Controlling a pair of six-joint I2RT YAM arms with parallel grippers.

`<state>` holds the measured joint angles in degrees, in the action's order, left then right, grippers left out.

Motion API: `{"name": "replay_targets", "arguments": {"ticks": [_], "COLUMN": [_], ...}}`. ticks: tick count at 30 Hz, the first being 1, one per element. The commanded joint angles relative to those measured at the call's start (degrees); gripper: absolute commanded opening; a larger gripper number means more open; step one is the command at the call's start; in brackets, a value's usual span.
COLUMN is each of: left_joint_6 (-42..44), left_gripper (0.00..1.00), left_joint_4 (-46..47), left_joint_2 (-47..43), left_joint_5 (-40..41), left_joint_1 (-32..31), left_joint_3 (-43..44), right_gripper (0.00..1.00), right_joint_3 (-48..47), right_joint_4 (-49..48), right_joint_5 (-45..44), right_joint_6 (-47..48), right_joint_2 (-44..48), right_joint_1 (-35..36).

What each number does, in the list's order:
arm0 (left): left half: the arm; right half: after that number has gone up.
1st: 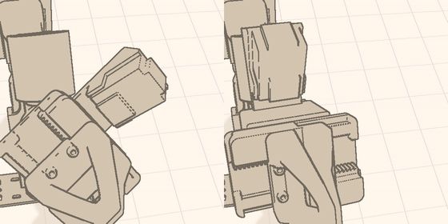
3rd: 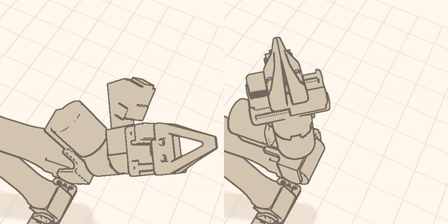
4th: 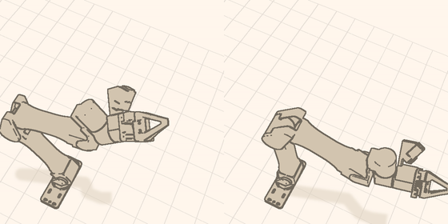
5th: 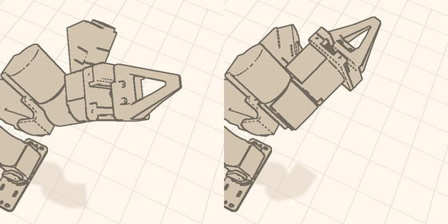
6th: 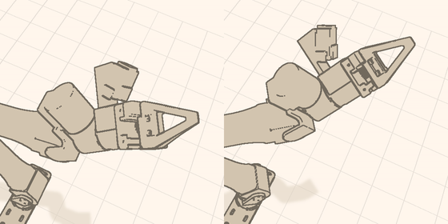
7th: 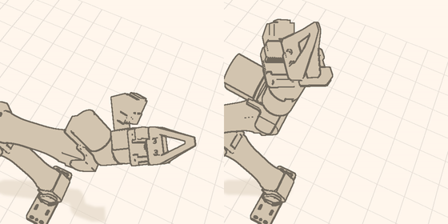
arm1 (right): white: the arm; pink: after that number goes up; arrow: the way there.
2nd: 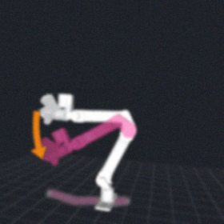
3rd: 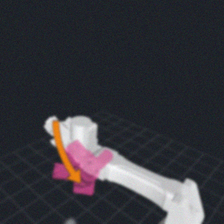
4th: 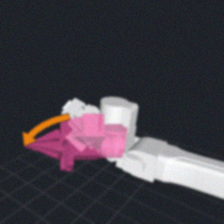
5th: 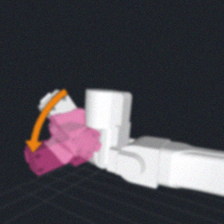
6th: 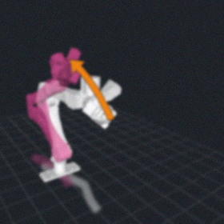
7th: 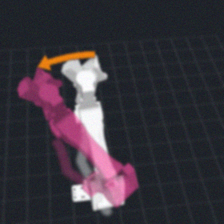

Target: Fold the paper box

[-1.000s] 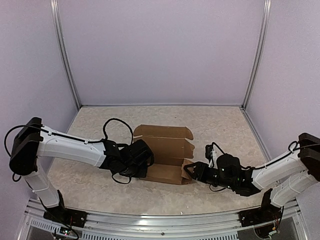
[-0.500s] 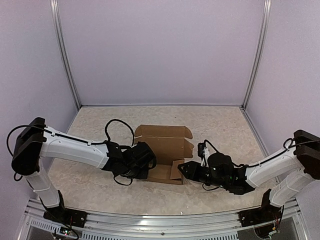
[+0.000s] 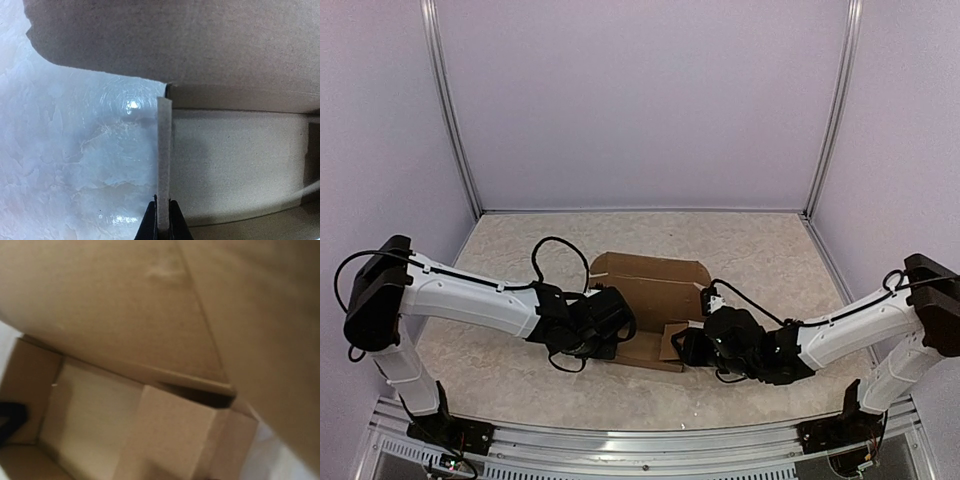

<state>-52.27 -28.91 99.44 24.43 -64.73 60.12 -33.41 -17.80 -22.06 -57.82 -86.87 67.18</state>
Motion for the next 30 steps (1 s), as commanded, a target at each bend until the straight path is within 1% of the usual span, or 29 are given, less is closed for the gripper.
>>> {"name": "replay_targets", "arguments": {"ticks": [1,3,7,14,23,30], "left_joint_6": [-1.6,-1.8,-2.0,-2.5,-2.1,-1.2], "left_gripper": [0.06,0.07,0.10,0.19,0.31,0.42], "left_joint_4": [0.7,0.7,0.6,0.6,0.8,0.5], "left_joint_2": [0.6,0.8,0.8,0.1,-2.3,-6.5], "left_joint_5": [0.5,0.5,0.4,1.1,1.5,1.9], "left_joint_1": [-1.7,-2.2,-3.0,-3.4,-3.4,-3.6], "left_joint_3": [2.5,2.5,2.6,1.2,-0.7,-1.5], "right_gripper": [0.35,0.31,0.28,0.20,0.00,0.00], "right_joint_3": [-3.0,-3.5,-4.9,-5.9,-6.7,-8.2], "right_joint_4": [7.0,7.3,9.4,13.8,17.4,20.2], "right_joint_5": [-3.0,-3.4,-4.4,-8.0,-10.6,-13.4], "right_joint_6": [1.0,1.2,1.5,2.0,3.1,3.2], "right_joint_2": [-2.5,-3.2,-4.5,-3.2,-1.6,-2.1], "right_joint_1": [1.4,1.6,1.8,2.9,3.8,5.3]}}
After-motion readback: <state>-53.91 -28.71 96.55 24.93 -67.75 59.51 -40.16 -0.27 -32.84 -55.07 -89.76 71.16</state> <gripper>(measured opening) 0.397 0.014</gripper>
